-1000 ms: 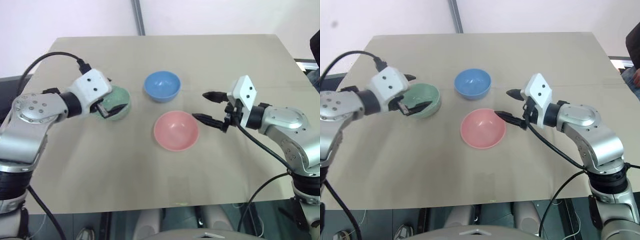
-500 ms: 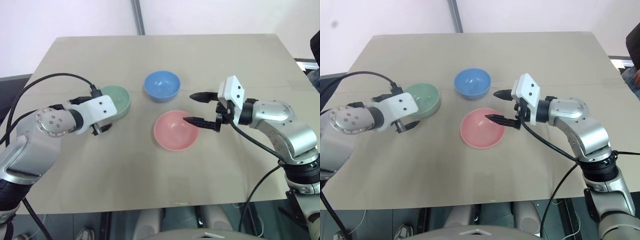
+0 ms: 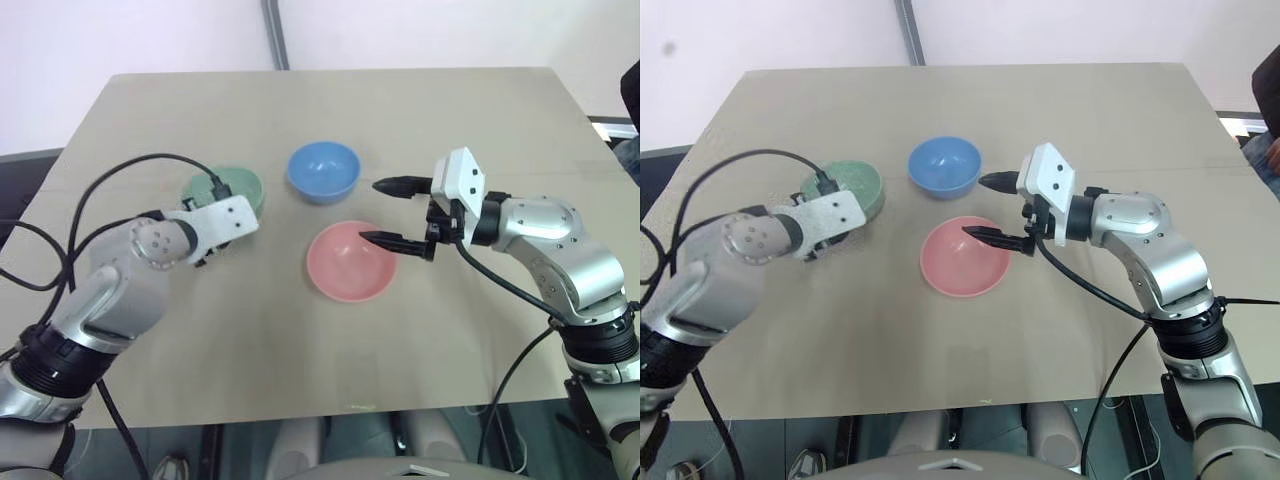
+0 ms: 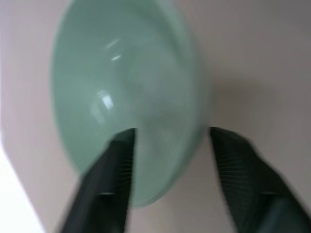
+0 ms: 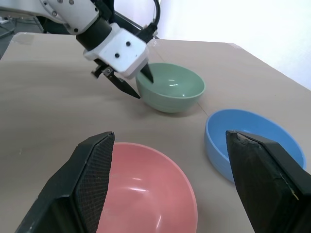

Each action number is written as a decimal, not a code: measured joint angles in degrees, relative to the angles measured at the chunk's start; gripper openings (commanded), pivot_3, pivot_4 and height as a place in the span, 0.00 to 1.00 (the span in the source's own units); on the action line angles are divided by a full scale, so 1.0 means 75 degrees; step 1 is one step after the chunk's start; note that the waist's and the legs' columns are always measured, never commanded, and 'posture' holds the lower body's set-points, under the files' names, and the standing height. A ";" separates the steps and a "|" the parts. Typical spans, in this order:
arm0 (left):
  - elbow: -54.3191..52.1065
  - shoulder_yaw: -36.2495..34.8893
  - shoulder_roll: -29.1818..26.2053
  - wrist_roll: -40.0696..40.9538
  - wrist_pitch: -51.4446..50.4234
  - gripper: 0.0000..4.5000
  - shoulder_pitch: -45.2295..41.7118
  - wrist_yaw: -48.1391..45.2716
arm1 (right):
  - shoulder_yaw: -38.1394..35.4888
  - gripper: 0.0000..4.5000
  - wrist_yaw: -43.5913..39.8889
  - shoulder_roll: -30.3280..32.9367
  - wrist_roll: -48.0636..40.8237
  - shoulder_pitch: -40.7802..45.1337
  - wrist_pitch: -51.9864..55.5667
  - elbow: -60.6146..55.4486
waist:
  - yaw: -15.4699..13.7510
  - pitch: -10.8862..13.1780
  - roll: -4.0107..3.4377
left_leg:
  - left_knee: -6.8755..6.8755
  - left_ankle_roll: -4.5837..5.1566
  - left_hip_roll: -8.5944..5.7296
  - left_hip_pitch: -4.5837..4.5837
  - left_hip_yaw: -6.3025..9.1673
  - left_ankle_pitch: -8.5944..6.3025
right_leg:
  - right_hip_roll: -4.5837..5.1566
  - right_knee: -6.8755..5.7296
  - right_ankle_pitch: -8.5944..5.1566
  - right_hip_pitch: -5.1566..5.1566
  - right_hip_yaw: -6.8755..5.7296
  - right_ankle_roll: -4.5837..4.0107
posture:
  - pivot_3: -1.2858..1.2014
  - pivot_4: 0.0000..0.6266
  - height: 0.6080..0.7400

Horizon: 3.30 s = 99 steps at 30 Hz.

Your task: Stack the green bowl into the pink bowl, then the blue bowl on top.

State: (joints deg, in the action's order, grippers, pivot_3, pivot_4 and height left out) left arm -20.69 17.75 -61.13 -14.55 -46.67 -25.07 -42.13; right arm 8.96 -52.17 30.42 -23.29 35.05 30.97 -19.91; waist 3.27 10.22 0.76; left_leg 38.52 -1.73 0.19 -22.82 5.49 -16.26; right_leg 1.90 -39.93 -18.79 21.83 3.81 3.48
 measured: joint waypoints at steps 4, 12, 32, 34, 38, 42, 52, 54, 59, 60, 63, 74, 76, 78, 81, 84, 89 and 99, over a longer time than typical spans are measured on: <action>0.0007 0.0047 0.0034 -0.0135 0.0146 0.02 0.0005 -0.0047 | 0.0000 0.88 0.0014 0.0015 0.0007 -0.0004 0.0001 -0.0009 | -0.0013 0.0000 0.0000 | 0.0003 0.0000 -0.0001 -0.0001 0.0006 0.0000 | 0.0002 -0.0001 0.0000 -0.0001 -0.0001 0.0000 | 0.52 0.24 1.00; -0.0052 -0.1310 -0.0199 0.0902 0.2153 0.02 0.0242 -0.0862 | -0.0012 0.88 0.0170 0.0029 0.0063 -0.0084 -0.0003 -0.0029 | -0.0020 0.0000 0.0000 | 0.0003 -0.0002 0.0005 -0.0003 0.0023 0.0001 | 0.0008 0.0004 0.0000 0.0003 0.0001 0.0000 | 0.52 0.24 1.00; 0.2739 -0.0188 0.1365 0.3437 0.8125 0.02 -0.3178 -0.6448 | -0.3511 0.88 0.0701 0.2008 -0.1136 -0.4673 0.1347 -0.3288 | -0.0126 0.0002 -0.0002 | 0.0060 0.0031 -0.0002 -0.0011 -0.0004 -0.0017 | -0.0011 -0.0016 0.0000 -0.0023 -0.0013 0.0000 | 0.52 0.24 1.00; 0.3147 0.0315 0.1363 0.3450 0.8642 0.02 -0.3481 -0.6638 | -0.4048 0.88 0.0839 0.2008 -0.1319 -0.5162 0.1491 -0.3637 | -0.0093 0.0002 -0.0002 | 0.0063 0.0032 -0.0001 -0.0007 -0.0007 -0.0018 | -0.0013 -0.0019 0.0000 -0.0025 -0.0005 0.0000 | 0.52 0.24 1.00; 0.3721 0.1225 0.1225 0.3455 0.9548 0.02 -0.4016 -0.6686 | -0.4466 0.88 0.1131 0.2007 -0.1544 -0.5382 0.1558 -0.3974 | -0.0085 0.0002 -0.0002 | 0.0075 0.0033 -0.0001 -0.0004 -0.0003 -0.0018 | -0.0014 -0.0027 0.0000 -0.0027 -0.0006 0.0000 | 0.52 0.24 1.00; 0.4436 0.2001 0.1125 0.3440 1.0513 0.02 -0.4667 -0.6686 | -0.4641 0.88 0.1401 0.2008 -0.1702 -0.5590 0.1631 -0.4156 | -0.0118 0.0002 -0.0002 | 0.0085 0.0033 -0.0004 -0.0007 0.0001 -0.0019 | -0.0013 -0.0027 0.0000 -0.0033 -0.0011 0.0001 | 0.52 0.24 1.00; 0.5036 0.2820 0.1252 0.3389 1.2045 0.08 -0.5036 -0.6686 | -0.4590 0.88 0.1858 0.2057 -0.1862 -0.5441 0.1650 -0.4201 | -0.0109 0.0002 -0.0002 | 0.0087 0.0034 -0.0004 -0.0008 0.0003 -0.0019 | -0.0014 -0.0024 0.0000 -0.0036 -0.0012 0.0001 | 0.52 0.24 1.00; 0.5046 0.2829 0.1332 0.3415 1.2147 0.22 -0.5046 -0.6686 | -0.4566 0.88 0.1878 0.2078 -0.1889 -0.5384 0.1650 -0.4192 | -0.0111 0.0002 -0.0002 | 0.0088 0.0034 -0.0004 -0.0009 0.0005 -0.0019 | -0.0014 -0.0023 0.0000 -0.0036 -0.0014 0.0001 | 0.52 0.24 1.00; 0.5054 0.2816 0.1503 0.3451 1.2167 0.53 -0.5089 -0.6686 | -0.4499 0.88 0.1962 0.2166 -0.1961 -0.5227 0.1651 -0.4181 | -0.0110 0.0002 -0.0001 | 0.0089 0.0034 -0.0004 -0.0009 0.0006 -0.0019 | -0.0014 -0.0023 0.0000 -0.0037 -0.0015 0.0001 | 0.52 0.24 1.00; 0.5053 0.2764 0.1539 0.3451 1.1982 0.53 -0.5086 -0.6686 | -0.4460 0.88 0.1998 0.2168 -0.1997 -0.5224 0.1652 -0.4178 | -0.0109 0.0002 -0.0002 | 0.0089 0.0034 -0.0004 -0.0008 0.0005 -0.0019 | -0.0014 -0.0023 0.0000 -0.0037 -0.0015 0.0001 | 0.52 0.24 1.00; 0.5013 0.1993 0.1649 0.3544 1.0388 0.53 -0.5099 -0.6414 | -0.4274 0.88 0.2047 0.2171 -0.2020 -0.5142 0.1652 -0.4168 | -0.0099 0.0002 -0.0002 | 0.0092 0.0034 -0.0004 -0.0008 0.0008 -0.0019 | -0.0015 -0.0026 0.0000 -0.0036 -0.0016 0.0002 | 0.52 0.24 1.00; 0.5581 0.0624 0.1528 0.1882 0.8603 0.53 -0.4322 -0.4521 | -0.2672 0.88 0.2191 0.2044 -0.1569 -0.3867 0.1239 -0.3322 | -0.0010 0.0002 -0.0003 | 0.0092 0.0032 -0.0005 -0.0006 0.0010 -0.0017 | -0.0012 -0.0029 -0.0001 -0.0034 -0.0017 0.0002 | 0.52 0.24 1.00; 0.5734 0.0636 0.1568 0.1630 0.8692 0.53 -0.4174 -0.4422 | -0.2497 0.88 0.2155 0.2043 -0.1452 -0.3739 0.1145 -0.3199 | -0.0035 0.0003 0.0000 | 0.0094 0.0031 -0.0006 -0.0011 0.0017 -0.0017 | -0.0013 -0.0028 -0.0001 -0.0033 -0.0023 0.0002 | 0.52 0.24 1.00; 0.6176 0.0657 0.1658 0.1113 0.9124 0.53 -0.4174 -0.4044 | -0.2314 0.88 0.2094 0.2035 -0.1383 -0.3516 0.1077 -0.3026 | -0.0076 0.0003 0.0000 | 0.0094 0.0031 -0.0007 -0.0010 0.0017 -0.0017 | -0.0012 -0.0028 -0.0001 -0.0032 -0.0024 0.0002 | 0.52 0.24 1.00; 0.7002 0.0765 0.1965 0.0192 0.9675 0.53 -0.4238 -0.3296 | -0.2111 0.88 0.2033 0.1995 -0.1300 -0.3286 0.1001 -0.2879 | -0.0131 0.0003 0.0001 | 0.0094 0.0032 -0.0009 -0.0015 0.0023 -0.0018 | -0.0010 -0.0026 0.0000 -0.0032 -0.0030 0.0002 | 0.52 0.24 1.00; 0.7630 0.0935 0.2211 -0.0477 0.9993 0.53 -0.4379 -0.2672 | -0.2041 0.88 0.2020 0.1967 -0.1260 -0.3210 0.0992 -0.2866 | -0.0127 0.0003 0.0001 | 0.0095 0.0032 -0.0013 -0.0020 0.0023 -0.0017 | -0.0006 -0.0022 0.0000 -0.0031 -0.0032 0.0002 | 0.52 0.24 1.00; 0.8263 0.1013 0.2654 -0.1228 1.0298 0.53 -0.4602 -0.1703 | -0.1906 0.88 0.2101 0.1898 -0.1246 -0.3134 0.1024 -0.2858 | -0.0117 0.0003 0.0001 | 0.0094 0.0031 -0.0013 -0.0023 0.0024 -0.0017 | -0.0005 -0.0024 0.0000 -0.0025 -0.0032 0.0002 | 0.52 0.24 1.00; 0.9194 0.1021 0.2861 -0.1717 1.0881 0.53 -0.5412 -0.1112 | -0.1934 0.88 0.2238 0.1899 -0.1237 -0.3339 0.1164 -0.2964 | -0.0111 0.0004 0.0001 | 0.0094 0.0031 -0.0013 -0.0026 0.0023 -0.0017 | -0.0004 -0.0026 0.0000 -0.0023 -0.0032 0.0002 | 0.52 0.24 1.00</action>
State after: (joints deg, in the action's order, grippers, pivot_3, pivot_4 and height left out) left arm 48.26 25.40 -39.67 -27.43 34.93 -65.67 -50.47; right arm -5.54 -35.38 44.66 -32.57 10.00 39.70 -42.14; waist 2.44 10.25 0.77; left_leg 39.22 -1.50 0.09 -23.02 5.66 -16.39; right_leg 1.86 -40.13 -18.80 21.67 3.56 3.49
